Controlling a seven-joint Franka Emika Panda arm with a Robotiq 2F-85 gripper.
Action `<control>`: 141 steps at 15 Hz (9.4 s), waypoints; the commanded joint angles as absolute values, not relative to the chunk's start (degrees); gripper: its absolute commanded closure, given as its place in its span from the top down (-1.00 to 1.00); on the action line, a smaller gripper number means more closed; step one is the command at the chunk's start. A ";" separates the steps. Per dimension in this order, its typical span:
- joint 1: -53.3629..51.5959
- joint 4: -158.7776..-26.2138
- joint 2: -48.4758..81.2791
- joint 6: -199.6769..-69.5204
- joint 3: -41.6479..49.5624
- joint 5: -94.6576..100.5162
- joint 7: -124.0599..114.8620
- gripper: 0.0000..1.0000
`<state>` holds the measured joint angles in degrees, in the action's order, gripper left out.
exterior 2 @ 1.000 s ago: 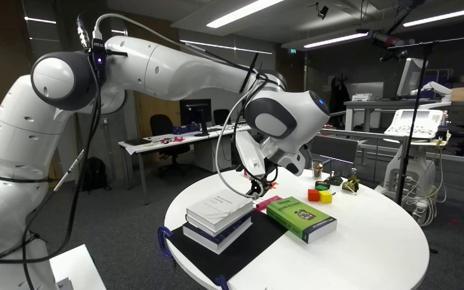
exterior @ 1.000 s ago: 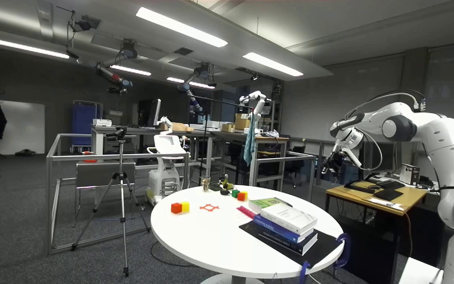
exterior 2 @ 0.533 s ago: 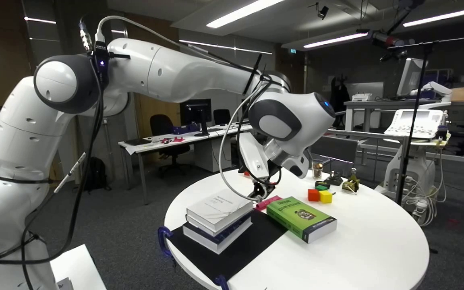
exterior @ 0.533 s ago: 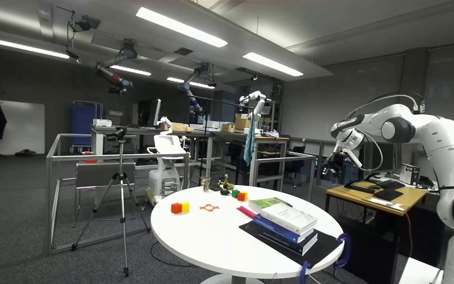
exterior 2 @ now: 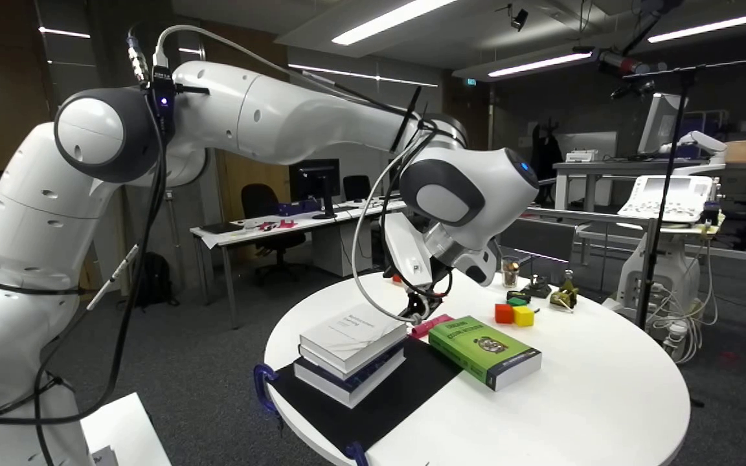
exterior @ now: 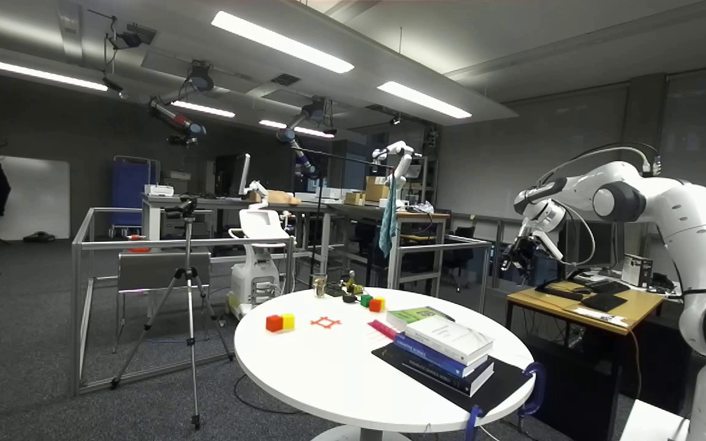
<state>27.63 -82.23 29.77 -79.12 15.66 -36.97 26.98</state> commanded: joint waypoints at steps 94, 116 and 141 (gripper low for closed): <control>29.09 -81.86 29.79 -79.22 13.85 -36.26 26.53 1.00; 29.09 -81.86 29.79 -79.22 13.85 -36.26 26.53 1.00; 31.03 -78.68 33.44 -76.43 11.24 -41.78 27.83 1.00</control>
<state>28.36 -82.24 30.13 -79.12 14.25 -38.19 27.15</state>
